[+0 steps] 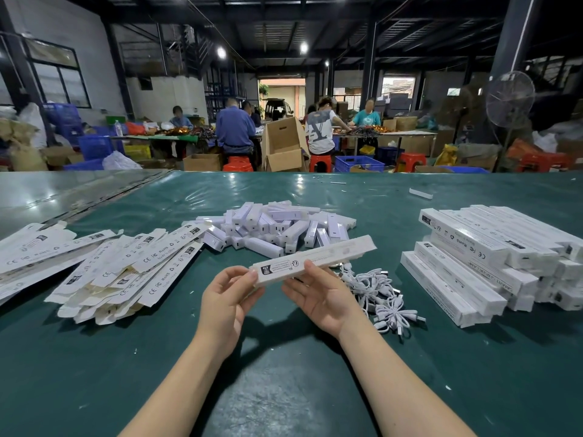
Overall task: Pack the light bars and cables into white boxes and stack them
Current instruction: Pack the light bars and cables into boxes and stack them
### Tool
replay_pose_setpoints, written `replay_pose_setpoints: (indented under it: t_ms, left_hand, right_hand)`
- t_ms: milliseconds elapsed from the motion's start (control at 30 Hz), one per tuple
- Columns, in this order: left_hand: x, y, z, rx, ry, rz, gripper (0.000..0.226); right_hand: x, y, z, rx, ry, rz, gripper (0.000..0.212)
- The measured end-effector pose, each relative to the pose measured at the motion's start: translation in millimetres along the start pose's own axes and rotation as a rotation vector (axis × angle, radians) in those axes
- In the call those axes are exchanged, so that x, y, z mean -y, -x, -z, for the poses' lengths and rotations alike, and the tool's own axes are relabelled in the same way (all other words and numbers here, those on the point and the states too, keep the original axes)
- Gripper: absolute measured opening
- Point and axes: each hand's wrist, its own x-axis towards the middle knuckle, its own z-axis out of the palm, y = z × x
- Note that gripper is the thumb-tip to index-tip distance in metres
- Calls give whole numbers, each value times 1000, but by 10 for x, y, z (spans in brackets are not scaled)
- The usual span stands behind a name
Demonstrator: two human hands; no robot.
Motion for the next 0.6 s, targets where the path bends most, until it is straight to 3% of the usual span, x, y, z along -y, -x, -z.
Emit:
replay_pose_setpoints:
  t_ms: [600]
  left_hand:
    - [32, -41, 55, -71, -46, 48, 17]
  right_hand:
    - [4, 21, 8, 40, -13, -32, 33]
